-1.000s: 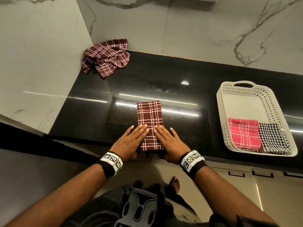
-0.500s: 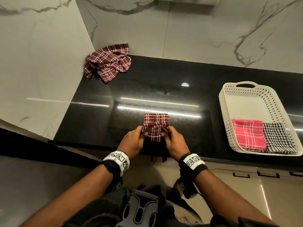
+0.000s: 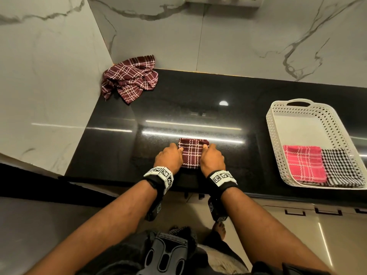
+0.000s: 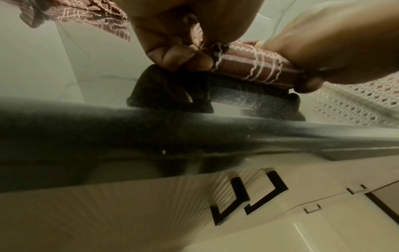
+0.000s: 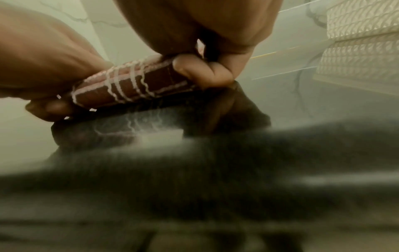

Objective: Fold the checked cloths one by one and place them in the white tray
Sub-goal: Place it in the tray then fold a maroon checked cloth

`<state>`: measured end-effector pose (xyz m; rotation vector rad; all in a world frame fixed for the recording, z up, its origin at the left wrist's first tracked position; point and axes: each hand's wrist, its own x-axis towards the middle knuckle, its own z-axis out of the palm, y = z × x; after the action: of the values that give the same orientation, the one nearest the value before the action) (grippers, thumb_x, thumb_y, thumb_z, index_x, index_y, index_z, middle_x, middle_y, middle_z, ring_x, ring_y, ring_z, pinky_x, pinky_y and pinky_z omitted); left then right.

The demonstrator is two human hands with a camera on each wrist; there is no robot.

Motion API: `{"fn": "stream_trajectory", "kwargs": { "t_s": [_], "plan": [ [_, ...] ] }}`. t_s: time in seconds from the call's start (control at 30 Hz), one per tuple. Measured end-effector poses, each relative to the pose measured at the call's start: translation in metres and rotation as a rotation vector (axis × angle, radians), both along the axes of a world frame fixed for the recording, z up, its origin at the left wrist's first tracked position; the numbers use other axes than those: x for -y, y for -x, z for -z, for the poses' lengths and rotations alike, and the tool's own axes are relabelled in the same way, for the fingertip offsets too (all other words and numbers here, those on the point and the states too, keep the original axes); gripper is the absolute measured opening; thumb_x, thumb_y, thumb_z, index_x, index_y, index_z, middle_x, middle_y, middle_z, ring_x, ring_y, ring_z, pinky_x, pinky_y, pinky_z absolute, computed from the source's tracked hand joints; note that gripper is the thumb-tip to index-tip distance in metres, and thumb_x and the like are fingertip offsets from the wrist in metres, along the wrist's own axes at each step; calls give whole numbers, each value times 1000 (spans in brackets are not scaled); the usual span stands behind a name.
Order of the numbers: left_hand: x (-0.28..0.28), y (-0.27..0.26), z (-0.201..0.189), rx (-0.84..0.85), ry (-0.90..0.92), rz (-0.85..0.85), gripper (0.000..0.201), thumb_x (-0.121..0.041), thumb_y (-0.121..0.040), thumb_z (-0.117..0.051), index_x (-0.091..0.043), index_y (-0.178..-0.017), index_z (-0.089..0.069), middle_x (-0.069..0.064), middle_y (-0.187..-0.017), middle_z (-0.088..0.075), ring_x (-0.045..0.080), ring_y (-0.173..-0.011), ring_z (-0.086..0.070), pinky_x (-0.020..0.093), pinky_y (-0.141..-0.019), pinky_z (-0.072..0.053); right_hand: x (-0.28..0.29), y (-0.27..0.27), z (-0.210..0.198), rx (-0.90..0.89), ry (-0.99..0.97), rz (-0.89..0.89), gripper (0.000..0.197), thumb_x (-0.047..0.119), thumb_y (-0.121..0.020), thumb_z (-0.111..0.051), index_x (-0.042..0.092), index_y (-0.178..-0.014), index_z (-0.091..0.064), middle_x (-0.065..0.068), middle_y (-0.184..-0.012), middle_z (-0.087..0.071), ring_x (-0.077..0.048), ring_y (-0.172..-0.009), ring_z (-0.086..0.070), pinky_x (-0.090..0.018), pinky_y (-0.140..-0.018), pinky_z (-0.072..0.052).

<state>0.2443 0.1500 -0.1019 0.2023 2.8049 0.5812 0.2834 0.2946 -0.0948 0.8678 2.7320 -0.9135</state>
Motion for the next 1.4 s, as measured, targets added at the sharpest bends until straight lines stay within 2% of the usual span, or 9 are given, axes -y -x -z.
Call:
{"fn": "stream_trajectory", "kwargs": {
  "t_s": [0.3,0.43,0.53,0.63,0.73,0.97,1.1,1.23,1.4],
  "plan": [
    [9,-10,-8,-226,-33,-11,30,-43,-100,-39,-14,-105,-45,8,-94,-64,30,-83,-63,38,-67,-43,-19,-4,-11,-101,-51,9,49,50,-102,-33,8,-100,-58,-17,-103,-65,-38,-97,-61,-41,-82,-47],
    [12,-23,8,-511,32,355,44,-35,-98,-44,-13,-136,-48,9,-137,-51,29,-120,-51,44,-100,-44,-4,-33,-7,-292,-333,-382,42,39,-98,-39,13,-130,-46,-9,-137,-48,-30,-129,-42,-53,-106,-39],
    [9,-9,14,-406,152,558,61,-41,-102,-26,-14,-157,-21,8,-165,-17,26,-152,-15,46,-123,-17,-1,-30,8,-58,-309,-586,65,44,-104,-23,15,-159,-3,-1,-166,8,-19,-152,13,-54,-122,3],
    [8,7,15,-210,243,601,68,-51,-100,-11,-16,-158,-3,5,-166,3,20,-153,5,43,-125,-3,-14,-20,18,60,-269,-640,70,49,-103,-21,16,-158,9,-1,-164,21,-18,-149,22,-55,-121,4],
    [-3,22,2,-83,201,573,69,-50,-102,-27,-14,-158,-12,5,-165,-11,25,-152,-11,42,-123,-14,-23,-8,13,125,-164,-663,71,47,-103,-26,20,-157,11,2,-163,23,-20,-150,20,-57,-121,0],
    [-30,50,-24,217,45,215,70,-41,-71,-86,-11,-122,-48,8,-118,-57,27,-107,-60,37,-89,-50,-34,-29,21,17,-75,-440,76,42,-101,-44,9,-157,-4,-11,-166,2,-25,-153,2,-42,-124,-2],
    [-38,51,-32,371,144,284,55,-47,-70,-84,-14,-110,-64,2,-104,-70,21,-96,-66,33,-86,-53,-51,-42,17,-48,35,-464,68,35,-99,-51,14,-156,-21,-7,-165,-15,-21,-152,-9,-38,-124,-7],
    [-58,52,-58,536,-217,514,41,-43,-67,-87,-22,-98,-69,-6,-87,-76,12,-84,-72,32,-79,-56,-85,-54,-10,-162,521,-266,67,33,-86,-70,31,-145,-39,1,-139,-56,-13,-125,-55,-36,-108,-44],
    [-132,58,-109,584,-435,561,48,-36,-69,-87,-13,-106,-68,7,-100,-76,23,-93,-73,39,-85,-59,-172,-64,-68,-250,683,-95,31,16,-84,-78,12,-114,-68,-7,-106,-74,-18,-97,-72,-33,-90,-57]
  ]
}}
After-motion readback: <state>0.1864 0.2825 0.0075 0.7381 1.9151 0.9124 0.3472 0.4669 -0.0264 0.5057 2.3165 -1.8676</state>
